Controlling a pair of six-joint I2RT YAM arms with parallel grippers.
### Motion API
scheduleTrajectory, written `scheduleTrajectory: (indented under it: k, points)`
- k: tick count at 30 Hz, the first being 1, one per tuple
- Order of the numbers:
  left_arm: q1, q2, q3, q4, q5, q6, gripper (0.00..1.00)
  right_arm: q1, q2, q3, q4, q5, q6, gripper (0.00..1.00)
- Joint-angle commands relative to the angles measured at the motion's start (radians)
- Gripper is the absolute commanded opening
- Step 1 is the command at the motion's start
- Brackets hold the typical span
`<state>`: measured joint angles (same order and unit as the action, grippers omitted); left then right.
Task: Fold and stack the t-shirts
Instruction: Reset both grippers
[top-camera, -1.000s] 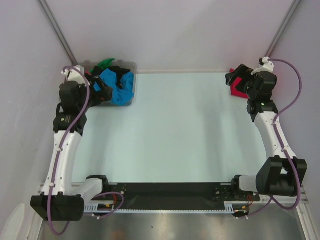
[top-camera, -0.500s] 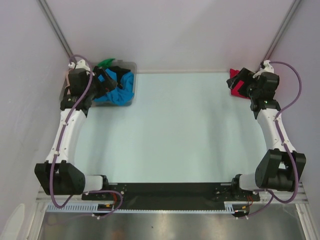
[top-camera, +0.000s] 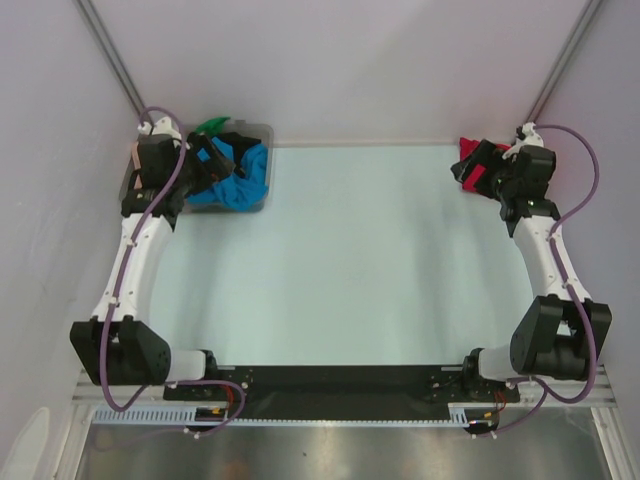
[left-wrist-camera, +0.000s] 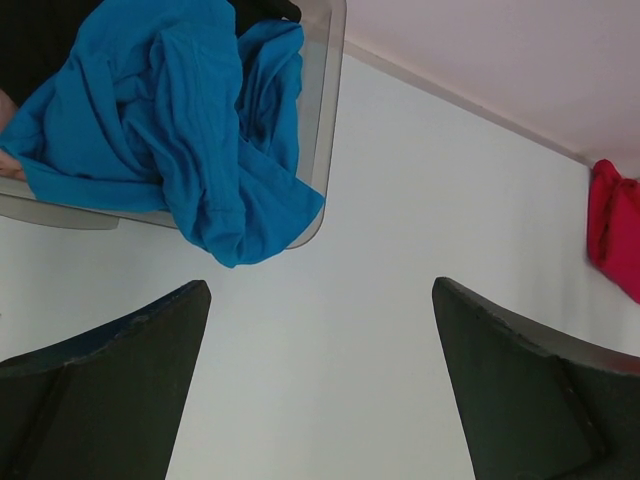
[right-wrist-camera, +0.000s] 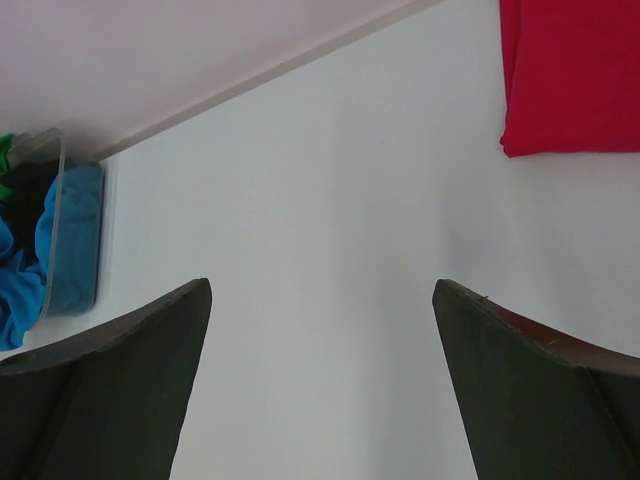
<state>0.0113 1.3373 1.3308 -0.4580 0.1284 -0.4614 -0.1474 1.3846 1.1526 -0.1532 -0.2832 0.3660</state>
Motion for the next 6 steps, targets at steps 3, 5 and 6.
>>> scheduleTrajectory:
  k: [3, 5, 6]
  points:
    - [-0.002, -0.050, -0.027, 0.053, 0.017, 0.026, 1.00, -0.004, -0.004, 0.013, 0.018, -0.005, -0.027, 1.00]
    - [-0.002, -0.078, -0.045, 0.067, 0.013, 0.029, 0.99, -0.004, -0.021, -0.007, 0.047, -0.005, -0.016, 1.00]
    - [-0.002, -0.085, -0.065, 0.077, 0.017, 0.033, 1.00, -0.004, -0.025, -0.016, 0.061, -0.017, -0.015, 1.00]
